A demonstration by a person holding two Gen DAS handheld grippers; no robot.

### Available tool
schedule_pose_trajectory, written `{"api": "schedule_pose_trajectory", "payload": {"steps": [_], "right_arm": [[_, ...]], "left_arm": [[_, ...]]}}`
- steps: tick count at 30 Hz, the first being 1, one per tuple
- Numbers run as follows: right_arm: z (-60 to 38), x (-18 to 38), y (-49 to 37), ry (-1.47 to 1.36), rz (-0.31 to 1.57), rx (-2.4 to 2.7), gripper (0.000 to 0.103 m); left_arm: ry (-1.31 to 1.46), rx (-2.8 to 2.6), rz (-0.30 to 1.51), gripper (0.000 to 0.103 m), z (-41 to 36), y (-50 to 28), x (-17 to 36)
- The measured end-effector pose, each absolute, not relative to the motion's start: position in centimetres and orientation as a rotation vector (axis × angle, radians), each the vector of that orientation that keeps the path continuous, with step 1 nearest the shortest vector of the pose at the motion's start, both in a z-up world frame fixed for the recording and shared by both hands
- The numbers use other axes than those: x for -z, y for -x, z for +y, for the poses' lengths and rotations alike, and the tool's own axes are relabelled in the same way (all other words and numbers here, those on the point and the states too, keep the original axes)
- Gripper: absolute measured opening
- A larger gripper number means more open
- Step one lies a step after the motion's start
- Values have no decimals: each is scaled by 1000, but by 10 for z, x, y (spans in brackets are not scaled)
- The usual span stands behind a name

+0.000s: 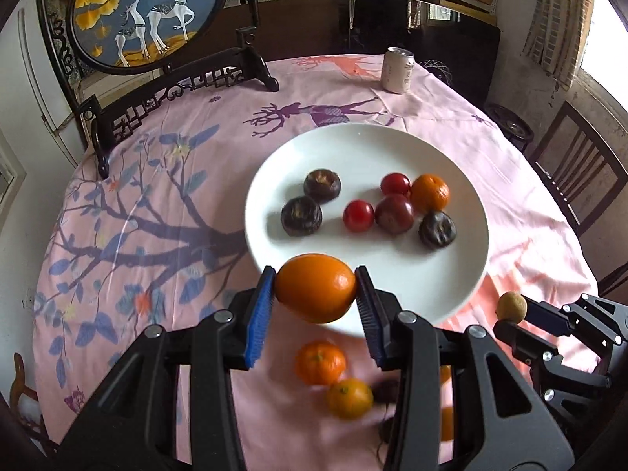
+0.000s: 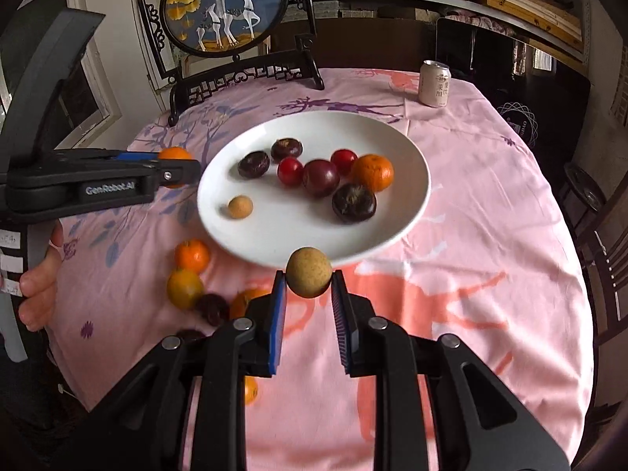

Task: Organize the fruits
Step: 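Lower the small fruit onto the plate with the right gripper while the left places an orange, then grasp a mandarin with the right gripper while the left grasps a yellow-orange fruit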

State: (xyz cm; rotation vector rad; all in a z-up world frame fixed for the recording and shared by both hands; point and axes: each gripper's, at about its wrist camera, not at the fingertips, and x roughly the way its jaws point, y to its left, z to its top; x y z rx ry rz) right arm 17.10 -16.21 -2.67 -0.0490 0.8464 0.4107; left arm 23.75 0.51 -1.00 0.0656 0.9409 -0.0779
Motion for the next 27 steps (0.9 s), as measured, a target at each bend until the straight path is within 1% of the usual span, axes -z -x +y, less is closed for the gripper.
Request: {"api": "schedule_pose_trajectory", "payload": {"steps": [5,15,16,17,18,19,23,24,26,27], "right_arm": [[-135,45,-221,116,894,-399,23],[-130,62,-252,98,933,-423,23],[-129,62,-253,101,931,-418,25],[-129,61,-253,103,926,-414,29],[-129,59,-252,98,921,-422,41],[-131,55,-249,97,910,-413,49],[-138,31,-220,137,839,-389,49],[-141,26,-209,147,826,-382,49],[-148,22,-182,161,805,-373,49],[-152,22,-167,158,803,-372,49]], "left_arm": [[-49,60,1014,42,2,-280,38],[-24,65,1044,42,8,-303,57],[-20,65,1041,43,8,-303,55],[-17,63,1033,45,8,-303,53],[-14,65,1027,46,9,-301,49],[-10,68,1018,47,10,-297,44],[-1,72,940,48,17,-264,16],[-5,66,919,49,19,-251,10],[-11,56,880,57,25,-222,3],[-6,52,864,58,29,-207,2]]}}
